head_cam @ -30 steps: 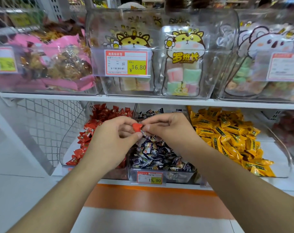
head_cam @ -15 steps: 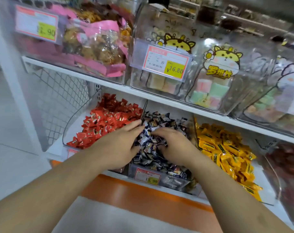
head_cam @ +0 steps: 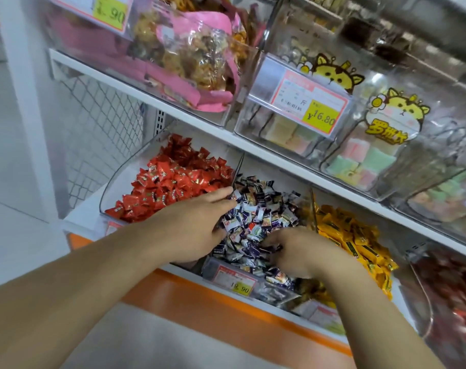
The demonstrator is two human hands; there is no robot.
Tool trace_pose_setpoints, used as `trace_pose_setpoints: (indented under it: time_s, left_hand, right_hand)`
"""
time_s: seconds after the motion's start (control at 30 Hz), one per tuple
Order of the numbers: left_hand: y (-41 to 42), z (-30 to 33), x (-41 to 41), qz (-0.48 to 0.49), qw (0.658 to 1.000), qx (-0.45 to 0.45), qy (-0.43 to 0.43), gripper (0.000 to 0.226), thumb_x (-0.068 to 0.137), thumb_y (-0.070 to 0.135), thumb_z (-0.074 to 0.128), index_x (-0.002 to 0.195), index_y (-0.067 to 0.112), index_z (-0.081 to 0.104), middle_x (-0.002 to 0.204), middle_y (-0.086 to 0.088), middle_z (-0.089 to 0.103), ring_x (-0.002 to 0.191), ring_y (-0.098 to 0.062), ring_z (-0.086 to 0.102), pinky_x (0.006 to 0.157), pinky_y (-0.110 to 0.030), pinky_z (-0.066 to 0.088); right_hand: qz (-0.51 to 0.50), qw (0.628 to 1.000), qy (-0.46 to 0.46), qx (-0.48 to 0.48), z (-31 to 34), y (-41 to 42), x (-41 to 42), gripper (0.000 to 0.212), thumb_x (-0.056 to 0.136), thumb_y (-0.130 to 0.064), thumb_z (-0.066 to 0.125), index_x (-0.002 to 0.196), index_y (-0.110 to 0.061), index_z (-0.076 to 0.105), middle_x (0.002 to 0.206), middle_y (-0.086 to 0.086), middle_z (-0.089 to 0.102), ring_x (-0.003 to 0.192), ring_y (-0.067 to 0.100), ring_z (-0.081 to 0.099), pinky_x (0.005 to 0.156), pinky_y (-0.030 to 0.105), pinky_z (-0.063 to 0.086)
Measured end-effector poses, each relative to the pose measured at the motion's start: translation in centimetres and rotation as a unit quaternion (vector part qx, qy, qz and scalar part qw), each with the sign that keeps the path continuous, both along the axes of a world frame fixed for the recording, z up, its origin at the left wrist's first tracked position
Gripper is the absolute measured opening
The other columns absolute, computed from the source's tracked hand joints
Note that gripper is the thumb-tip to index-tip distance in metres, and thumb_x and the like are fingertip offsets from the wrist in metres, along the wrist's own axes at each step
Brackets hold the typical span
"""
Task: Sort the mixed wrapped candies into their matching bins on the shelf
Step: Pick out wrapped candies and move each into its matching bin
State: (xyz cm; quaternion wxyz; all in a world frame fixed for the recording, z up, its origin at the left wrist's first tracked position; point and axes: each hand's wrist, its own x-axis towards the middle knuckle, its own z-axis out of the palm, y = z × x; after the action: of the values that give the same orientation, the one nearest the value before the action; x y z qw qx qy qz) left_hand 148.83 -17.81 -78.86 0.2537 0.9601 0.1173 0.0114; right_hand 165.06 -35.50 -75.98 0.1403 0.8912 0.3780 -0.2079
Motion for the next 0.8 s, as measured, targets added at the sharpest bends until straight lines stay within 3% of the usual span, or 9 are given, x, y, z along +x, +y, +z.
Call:
trace_pose_setpoints:
  time_s: [0.13,0.2,0.27,0.33,0.43,0.53,0.63,0.73,0.8]
  left_hand:
    - [-0.3,0.2,0.1,0.01,1.0,0.0,0.011,0.065,0.107,0.04,0.049,0.162,0.041,0.015,0.167,0.029,-0.016,0.115,-0.008,0.061,0.052,-0.01,0.033]
    - [-0.4,0.1,0.3,0.015,1.0,0.0,0.008,0.064,0.107,0.039,0.05,0.162,0.04,0.018,0.167,0.028,-0.014,0.1,-0.005,0.063,0.05,-0.011,0.032]
    - [-0.4,-0.2,0.4,0.012,1.0,-0.007,-0.004,0.063,0.106,0.037,0.051,0.161,0.039,0.021,0.168,0.028,-0.012,0.111,-0.004,0.061,0.059,-0.009,0.032]
    - [-0.4,-0.4,0.4,0.013,1.0,-0.012,-0.016,0.062,0.106,0.037,0.052,0.16,0.039,0.023,0.168,0.028,-0.01,0.124,-0.009,0.059,0.07,-0.01,0.034]
    - [-0.3,-0.6,0.4,0.01,0.999,-0.01,-0.028,0.062,0.105,0.036,0.053,0.159,0.039,0.024,0.168,0.028,-0.009,0.122,-0.007,0.06,0.081,-0.018,0.044]
    - [-0.3,-0.7,0.5,0.009,0.999,-0.001,-0.034,0.059,0.104,0.035,0.053,0.158,0.039,0.027,0.168,0.029,-0.008,0.119,-0.005,0.06,0.08,-0.021,0.052]
    - [-0.4,-0.5,0.6,0.017,1.0,0.001,-0.017,0.059,0.105,0.035,0.052,0.158,0.039,0.026,0.167,0.03,-0.009,0.094,-0.014,0.06,0.061,-0.01,0.039]
    - [-0.4,-0.3,0.5,0.016,1.0,-0.006,-0.014,0.06,0.105,0.035,0.053,0.158,0.04,0.026,0.167,0.03,-0.009,0.074,-0.002,0.056,0.073,-0.014,0.044]
    - [-0.5,-0.2,0.5,0.018,1.0,-0.01,-0.009,0.06,0.105,0.035,0.053,0.159,0.04,0.026,0.167,0.031,-0.009,0.072,0.002,0.057,0.065,-0.009,0.037]
  right_hand:
    - [0.001,0.993,-0.052,0.111,0.1,0.8,0.4,0.034,0.09,-0.014,0.059,0.114,-0.031,0.074,0.12,-0.006,0.072,0.113,0.022,0.065,0.094,0.042,0.059]
    - [0.006,0.98,-0.041,0.196,-0.4,1.9,0.1,0.025,0.095,-0.014,0.057,0.11,-0.025,0.075,0.107,-0.005,0.073,0.098,0.02,0.068,0.085,0.037,0.06]
    - [0.012,0.971,-0.004,0.237,-1.5,3.0,-0.2,0.019,0.101,-0.017,0.056,0.102,-0.023,0.074,0.091,-0.004,0.073,0.079,0.015,0.066,0.069,0.028,0.056]
    - [0.007,0.971,-0.001,0.24,-3.4,3.5,0.2,0.017,0.102,-0.021,0.057,0.093,-0.025,0.071,0.081,-0.002,0.07,0.071,0.017,0.064,0.063,0.03,0.054]
    - [-0.046,0.961,-0.035,0.271,-5.5,3.4,1.9,0.007,0.099,-0.026,0.064,0.101,-0.028,0.071,0.092,-0.001,0.073,0.083,0.019,0.067,0.078,0.035,0.059]
    - [-0.064,0.957,-0.05,0.28,-6.0,3.0,2.6,0.033,0.09,-0.025,0.077,0.122,-0.029,0.068,0.112,-0.002,0.072,0.1,0.021,0.068,0.092,0.041,0.059]
    - [-0.053,0.955,-0.052,0.286,-6.4,2.8,2.9,0.048,0.084,-0.016,0.081,0.129,-0.029,0.067,0.12,-0.001,0.07,0.109,0.021,0.066,0.099,0.039,0.056]
    - [-0.067,0.96,-0.03,0.272,-6.2,2.7,3.0,0.057,0.084,-0.011,0.08,0.136,-0.03,0.064,0.126,-0.003,0.07,0.116,0.02,0.065,0.106,0.031,0.051]
    - [-0.067,0.963,-0.024,0.26,-5.9,2.6,3.0,0.058,0.087,-0.011,0.076,0.14,-0.031,0.062,0.13,-0.003,0.069,0.119,0.019,0.064,0.105,0.028,0.047]
